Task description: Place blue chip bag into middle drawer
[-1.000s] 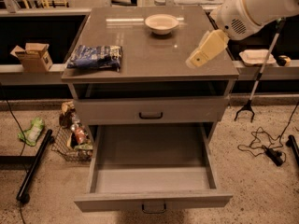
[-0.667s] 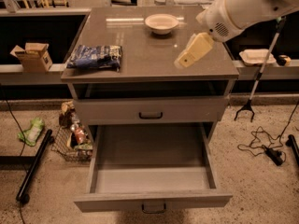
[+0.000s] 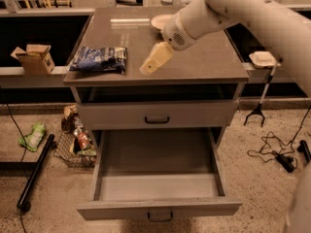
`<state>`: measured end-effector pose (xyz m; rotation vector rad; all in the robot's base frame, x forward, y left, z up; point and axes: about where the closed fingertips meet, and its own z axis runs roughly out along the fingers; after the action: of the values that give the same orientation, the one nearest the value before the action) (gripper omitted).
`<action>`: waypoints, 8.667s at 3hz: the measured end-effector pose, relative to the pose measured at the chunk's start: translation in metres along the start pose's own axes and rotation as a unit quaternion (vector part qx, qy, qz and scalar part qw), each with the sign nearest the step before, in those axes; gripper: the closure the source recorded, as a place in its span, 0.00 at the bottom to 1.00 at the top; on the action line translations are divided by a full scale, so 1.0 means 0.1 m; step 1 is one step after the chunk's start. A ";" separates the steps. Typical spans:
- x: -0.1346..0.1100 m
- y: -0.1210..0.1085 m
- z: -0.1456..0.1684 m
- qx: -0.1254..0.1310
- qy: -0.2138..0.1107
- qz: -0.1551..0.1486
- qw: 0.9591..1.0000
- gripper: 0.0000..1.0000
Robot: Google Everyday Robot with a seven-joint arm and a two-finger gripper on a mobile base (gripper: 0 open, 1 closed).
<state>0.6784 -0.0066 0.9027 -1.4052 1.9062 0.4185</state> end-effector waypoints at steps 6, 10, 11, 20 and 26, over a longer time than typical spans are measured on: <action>-0.62 -0.25 1.64 0.013 -0.005 0.025 1.000 0.00; -0.59 0.00 0.87 0.055 -0.089 0.049 0.993 0.89; -0.21 0.38 -0.04 0.110 -0.107 0.082 0.985 1.00; 3.18 1.30 0.59 0.156 0.076 0.277 0.945 1.00; 4.17 1.47 2.07 0.062 0.087 0.373 0.922 0.13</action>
Offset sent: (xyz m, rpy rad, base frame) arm 0.0452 0.1191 -0.0355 0.1111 0.0308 -0.0315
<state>0.5554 -0.1109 0.4423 -0.5961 2.5336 0.5216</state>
